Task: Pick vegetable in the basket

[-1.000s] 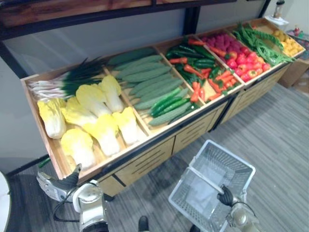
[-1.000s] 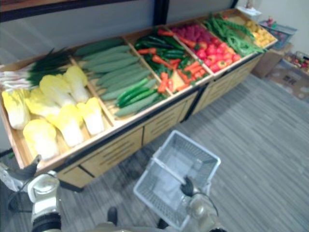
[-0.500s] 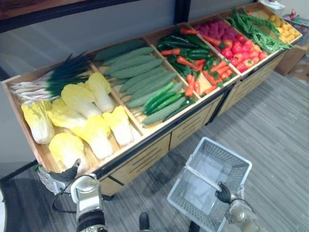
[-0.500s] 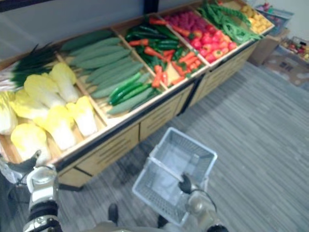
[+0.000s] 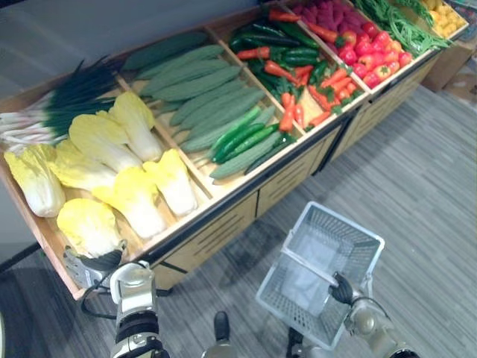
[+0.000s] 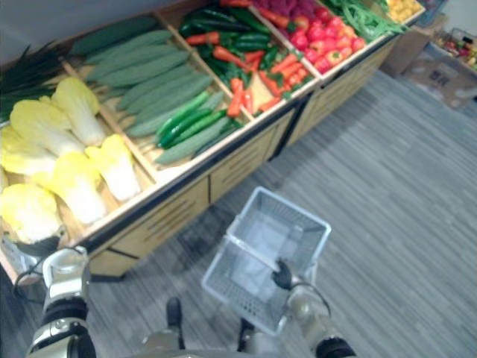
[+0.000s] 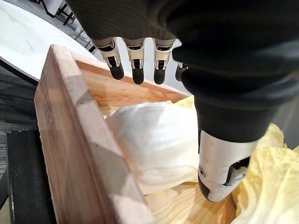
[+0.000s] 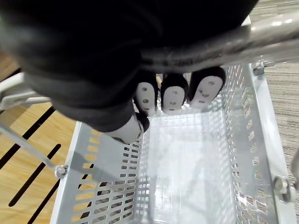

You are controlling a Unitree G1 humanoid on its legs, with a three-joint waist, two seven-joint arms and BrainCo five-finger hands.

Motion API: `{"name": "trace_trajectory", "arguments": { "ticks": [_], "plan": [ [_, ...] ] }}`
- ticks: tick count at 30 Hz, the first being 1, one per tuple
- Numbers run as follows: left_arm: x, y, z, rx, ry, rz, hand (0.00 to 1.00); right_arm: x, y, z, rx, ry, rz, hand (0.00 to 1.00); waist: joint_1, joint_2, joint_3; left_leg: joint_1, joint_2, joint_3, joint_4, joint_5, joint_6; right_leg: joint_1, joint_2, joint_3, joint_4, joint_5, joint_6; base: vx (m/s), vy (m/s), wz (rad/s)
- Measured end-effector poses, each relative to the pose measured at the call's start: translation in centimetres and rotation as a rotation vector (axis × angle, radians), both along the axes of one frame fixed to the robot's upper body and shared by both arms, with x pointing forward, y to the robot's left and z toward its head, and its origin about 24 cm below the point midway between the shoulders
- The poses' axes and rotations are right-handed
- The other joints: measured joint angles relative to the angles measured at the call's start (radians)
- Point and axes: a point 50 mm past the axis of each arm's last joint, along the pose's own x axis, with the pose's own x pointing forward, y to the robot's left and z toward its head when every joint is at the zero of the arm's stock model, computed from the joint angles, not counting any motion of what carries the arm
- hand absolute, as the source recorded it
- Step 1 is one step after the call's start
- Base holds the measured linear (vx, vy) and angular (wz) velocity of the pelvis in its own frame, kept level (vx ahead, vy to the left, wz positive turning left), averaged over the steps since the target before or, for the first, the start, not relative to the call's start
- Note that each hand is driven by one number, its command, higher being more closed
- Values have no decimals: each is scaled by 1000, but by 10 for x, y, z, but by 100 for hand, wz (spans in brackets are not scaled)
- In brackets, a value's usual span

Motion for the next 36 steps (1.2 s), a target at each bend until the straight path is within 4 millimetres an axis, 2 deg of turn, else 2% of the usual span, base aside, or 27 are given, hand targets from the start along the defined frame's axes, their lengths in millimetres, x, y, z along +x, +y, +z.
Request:
{"name": "trace_trajectory", "arguments": {
  "ticks": [5,14,15,26,34,36],
  "plan": [
    [7,4,0,-36,0,11,0,4,1,3,0,-15,3,100,-1,-11,28,-9,1,11,0,0,0,-17,3,12,1,1,0,32,-3,-8],
    [21,20,19,-26,-31,43,0,14,1,7,1,-45,-6,100,8,-28,77,-38,1,35,0,0,0,-61,7,38,1,17,-1,1,3,-8],
    [22,21,20,-29,-38,46,100,14,1,7,1,-48,-6,100,8,-30,83,-38,1,35,0,0,0,-61,7,39,1,17,-1,0,0,0],
    [33,39,43,-103,-203,126,100,17,1,8,-3,-48,-4,100,25,-38,106,-61,-6,29,0,3,4,-80,1,33,-3,24,0,8,2,2],
    [36,36,44,-133,-250,110,100,15,2,6,-5,-35,4,100,24,-42,109,-52,-17,23,0,6,7,-62,-11,21,-4,26,4,16,13,5],
    [42,25,46,-167,-305,81,100,13,4,3,-9,-22,15,100,25,-44,108,-45,-20,9,0,6,8,-50,-13,13,-5,26,4,-2,21,15]
  ]
}}
